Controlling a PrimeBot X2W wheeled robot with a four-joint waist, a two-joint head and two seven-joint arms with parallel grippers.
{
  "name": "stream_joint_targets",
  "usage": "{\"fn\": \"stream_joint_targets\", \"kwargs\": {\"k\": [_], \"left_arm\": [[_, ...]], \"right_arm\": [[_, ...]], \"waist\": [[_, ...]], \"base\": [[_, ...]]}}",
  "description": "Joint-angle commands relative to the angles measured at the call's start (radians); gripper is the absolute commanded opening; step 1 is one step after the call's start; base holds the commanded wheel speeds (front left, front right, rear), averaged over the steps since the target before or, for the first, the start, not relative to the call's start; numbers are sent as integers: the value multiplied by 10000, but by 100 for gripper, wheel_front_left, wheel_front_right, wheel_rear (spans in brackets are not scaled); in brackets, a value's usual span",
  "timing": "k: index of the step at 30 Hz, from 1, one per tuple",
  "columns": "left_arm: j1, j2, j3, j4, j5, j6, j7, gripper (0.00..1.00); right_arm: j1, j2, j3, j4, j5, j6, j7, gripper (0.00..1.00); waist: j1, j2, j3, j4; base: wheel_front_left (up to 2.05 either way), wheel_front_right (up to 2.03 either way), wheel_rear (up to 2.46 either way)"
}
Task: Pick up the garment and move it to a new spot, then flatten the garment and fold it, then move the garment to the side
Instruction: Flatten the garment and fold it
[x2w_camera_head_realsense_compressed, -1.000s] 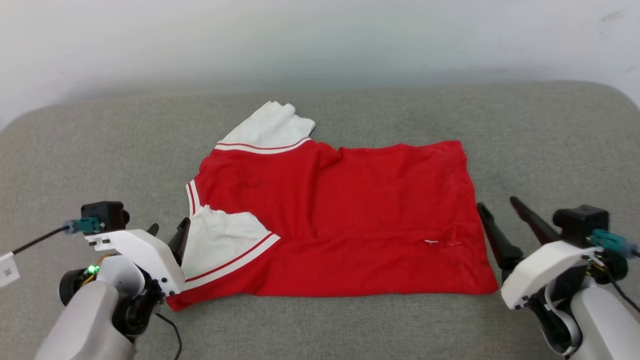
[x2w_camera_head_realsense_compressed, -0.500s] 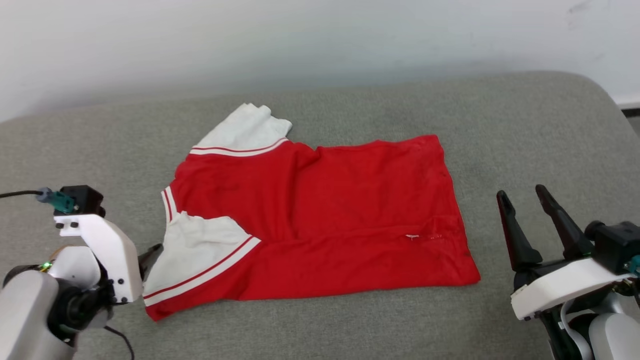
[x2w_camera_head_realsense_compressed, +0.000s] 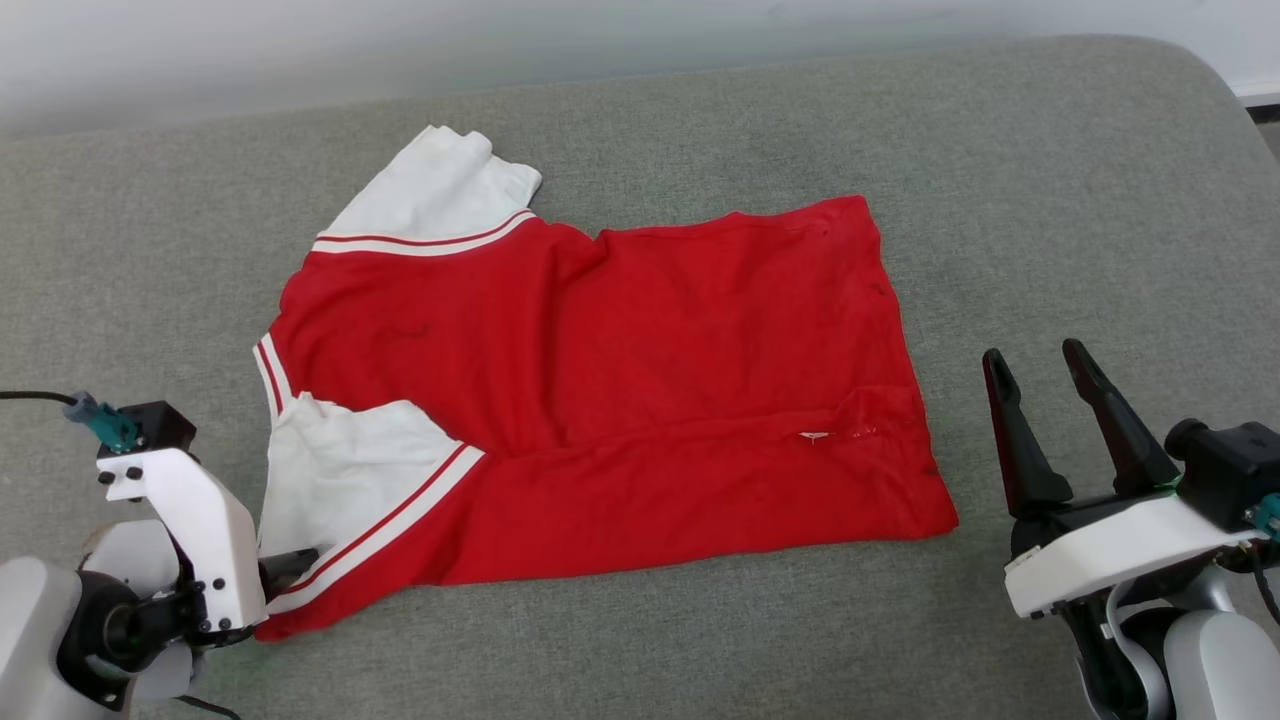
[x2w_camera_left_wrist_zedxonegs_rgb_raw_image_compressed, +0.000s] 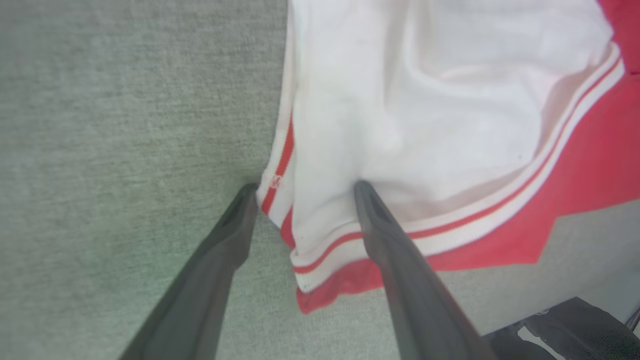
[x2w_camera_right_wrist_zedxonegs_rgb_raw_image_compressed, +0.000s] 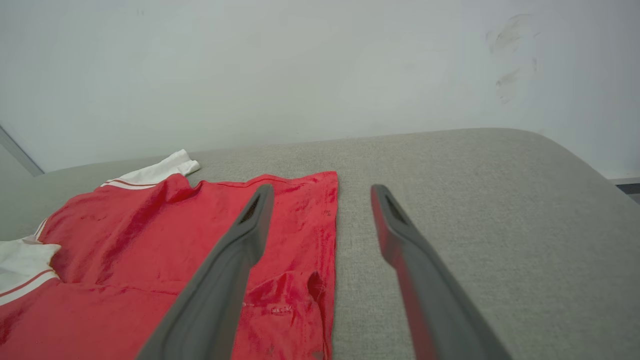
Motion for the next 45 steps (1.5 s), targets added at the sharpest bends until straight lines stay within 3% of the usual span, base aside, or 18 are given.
{"fn": "stream_joint_targets", "kwargs": {"k": [1, 6, 10, 19, 22, 34, 35, 36, 45], "left_arm": [[651, -469, -298, 293, -204, 27, 182, 0], [589, -623, -56, 271, -222, -81, -479, 0], [495, -639, 232, 15, -33, -95, -1249, 0], [343, -672, 347, -1012, 529, 26, -2293, 0], [228, -719, 263, -1347, 681, 36, -2394, 0], [-256, -981, -6, -1553, 922, -105, -2681, 0], [-247, -1020, 4, -1510, 860, -97, -2688, 0], [-213, -1054, 13, -1456, 787, -75, -2637, 0], [116, -1191, 168, -1156, 677, -12, -2996, 0]], "right_arm": [[-94, 42, -9, 67, 66, -4, 81, 100], [-63, -56, -136, 277, 274, -4, 601, 100], [39, -295, -281, 585, 667, -4, 1659, 100], [-406, -1211, -512, 1570, 1558, -4, 6196, 100], [-644, -1256, -338, 1774, 1680, -4, 7194, 100], [-1649, -768, 383, 3880, 1908, -2, 8252, 99], [-1696, -753, 515, 4104, 1943, -2, 8299, 40], [-1766, -694, 619, 4278, 2037, -2, 8275, 0], [-2343, -1177, 1170, 4532, 2282, 9, 7732, 0]], "waist": [[0, 0, 0, 11], [0, 0, -250, 144], [0, 0, -602, 308], [0, 0, -909, 839], [0, 0, -764, 1030], [0, 0, -128, 1518], [0, 0, -112, 1532], [0, 0, -110, 1538], [0, 0, -664, 1402]], "base": [[0, 0, 0], [0, 0, 0], [0, 0, 0], [0, 0, 0], [0, 0, 0], [0, 0, 0], [0, 0, 0], [0, 0, 0], [0, 0, 0]]}}
